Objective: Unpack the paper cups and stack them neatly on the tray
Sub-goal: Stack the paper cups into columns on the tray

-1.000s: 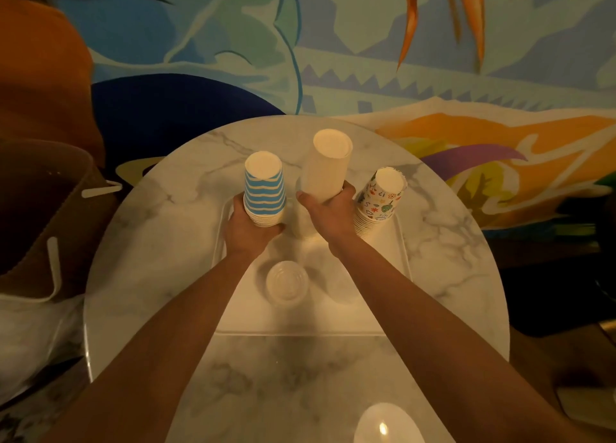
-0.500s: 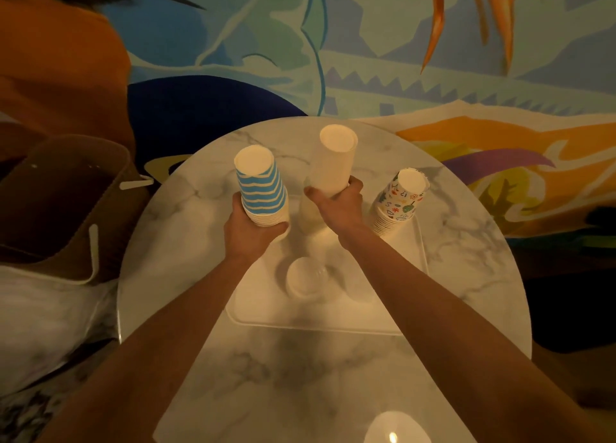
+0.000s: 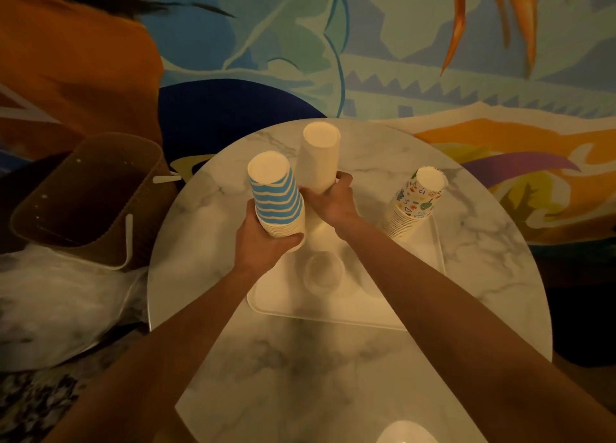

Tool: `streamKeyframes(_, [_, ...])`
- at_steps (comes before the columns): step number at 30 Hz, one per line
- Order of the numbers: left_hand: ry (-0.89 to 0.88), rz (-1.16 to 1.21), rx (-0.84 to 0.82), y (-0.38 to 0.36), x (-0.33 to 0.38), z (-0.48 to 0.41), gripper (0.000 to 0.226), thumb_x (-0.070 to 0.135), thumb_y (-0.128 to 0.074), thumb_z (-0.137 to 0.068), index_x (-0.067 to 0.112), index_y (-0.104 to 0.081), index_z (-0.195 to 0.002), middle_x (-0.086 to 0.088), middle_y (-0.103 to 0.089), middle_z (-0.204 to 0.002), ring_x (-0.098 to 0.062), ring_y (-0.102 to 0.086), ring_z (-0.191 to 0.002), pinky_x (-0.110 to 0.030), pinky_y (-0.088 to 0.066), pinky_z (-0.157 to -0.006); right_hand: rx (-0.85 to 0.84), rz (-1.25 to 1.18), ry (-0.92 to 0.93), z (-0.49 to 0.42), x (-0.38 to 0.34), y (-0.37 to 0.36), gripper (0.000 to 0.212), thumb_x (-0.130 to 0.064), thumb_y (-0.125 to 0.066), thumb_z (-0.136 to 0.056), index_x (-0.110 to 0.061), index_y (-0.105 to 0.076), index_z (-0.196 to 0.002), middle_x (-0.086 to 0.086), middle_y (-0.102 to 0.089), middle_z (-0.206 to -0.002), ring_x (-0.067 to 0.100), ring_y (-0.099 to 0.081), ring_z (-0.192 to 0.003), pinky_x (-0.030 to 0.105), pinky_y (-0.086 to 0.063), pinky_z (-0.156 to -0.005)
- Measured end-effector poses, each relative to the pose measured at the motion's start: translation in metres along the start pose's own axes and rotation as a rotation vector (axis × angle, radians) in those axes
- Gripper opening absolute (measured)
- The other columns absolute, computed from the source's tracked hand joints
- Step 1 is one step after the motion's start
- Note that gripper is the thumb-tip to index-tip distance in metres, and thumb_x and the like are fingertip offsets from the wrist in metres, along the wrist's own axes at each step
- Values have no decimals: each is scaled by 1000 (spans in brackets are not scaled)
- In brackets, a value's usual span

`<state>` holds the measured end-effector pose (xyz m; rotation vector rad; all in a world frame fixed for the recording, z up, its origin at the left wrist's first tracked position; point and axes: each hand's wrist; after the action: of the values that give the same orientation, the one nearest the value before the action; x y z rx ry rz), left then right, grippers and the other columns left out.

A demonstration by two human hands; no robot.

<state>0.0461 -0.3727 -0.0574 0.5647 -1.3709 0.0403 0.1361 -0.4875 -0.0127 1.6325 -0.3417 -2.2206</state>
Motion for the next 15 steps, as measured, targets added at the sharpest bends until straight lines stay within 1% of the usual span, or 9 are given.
streamKeyframes(2, [-9, -10, -15, -2, 0, 3, 79, 26, -90, -56, 36, -36, -114, 19, -56, -102, -3, -57, -92, -16, -43, -78, -33, -21, -10, 1, 1, 4, 85, -37, -76, -75, -11, -25, -138, 12, -42, -138, 28, -48, -121, 36, -42, -96])
streamKeyframes(4, [-13, -18, -34, -4, 3, 7, 77, 25, -89, -58, 35, -36, -114, 16, -56, -104, -4, -56, -92, -18, -42, -78, -62, -26, -27, 4, 1, 11, 81, -37, -72, -79, -10, -26, -140, 10, -43, -139, 26, -48, -123, 31, -40, -92])
streamKeyframes(6, [-28, -14, -48, -6, 7, 11, 76, 24, -88, -59, 34, -37, -114, 14, -58, -105, -6, -57, -94, -21, -44, -80, -95, -8, -37, 8, 2, 20, 73, -34, -65, -85, -10, -27, -143, 10, -42, -142, 25, -46, -126, 29, -38, -91])
streamKeyframes(8, [-44, -2, -65, -9, 10, 13, 77, 23, -89, -58, 31, -40, -116, 11, -61, -109, -10, -60, -98, -26, -48, -85, -114, -41, -49, 16, 0, 33, 61, -26, -57, -89, -13, -30, -143, 8, -42, -143, 24, -44, -128, 31, -37, -100])
streamKeyframes(9, [-48, 4, -71, -12, 13, 15, 77, 23, -89, -57, 31, -41, -116, 10, -62, -110, -11, -61, -100, -29, -50, -87, -128, -77, -44, 20, -1, 41, 57, -21, -54, -89, -15, -34, -142, 7, -45, -141, 23, -45, -126, 34, -38, -105])
streamKeyframes(10, [-49, 10, -79, -14, 16, 17, 76, 24, -90, -57, 32, -41, -115, 9, -62, -110, -12, -61, -101, -30, -50, -87, -156, -115, -29, 25, -2, 49, 54, -13, -51, -87, -16, -38, -140, 6, -49, -137, 22, -46, -124, 38, -38, -107])
streamKeyframes(12, [-65, 29, -98, -20, 24, 22, 74, 23, -89, -58, 34, -40, -113, 11, -61, -108, -10, -61, -99, -27, -49, -85, -271, -169, 11, 35, -1, 64, 56, -4, -48, -79, -18, -45, -134, 3, -50, -130, 21, -46, -120, 40, -38, -105])
streamKeyframes(13, [-78, 40, -109, -23, 28, 24, 73, 22, -89, -59, 33, -40, -113, 12, -60, -107, -9, -60, -98, -25, -49, -83, -352, -170, 30, 39, 1, 70, 60, -6, -51, -74, -20, -46, -132, 1, -49, -130, 20, -46, -120, 39, -38, -104])
streamKeyframes(15, [-108, 49, -130, -29, 36, 26, 73, 26, -88, -60, 32, -41, -115, 13, -59, -107, -7, -59, -97, -24, -48, -82, -515, -107, 53, 44, 6, 81, 68, -16, -58, -66, -28, -40, -130, -2, -45, -135, 18, -45, -123, 40, -39, -104])
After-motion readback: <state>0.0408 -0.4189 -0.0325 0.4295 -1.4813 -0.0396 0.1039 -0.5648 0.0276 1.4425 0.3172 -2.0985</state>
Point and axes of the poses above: each hand's wrist, its own z-axis away from the middle knuckle, its own y-axis out of the back of the hand, x = y × z
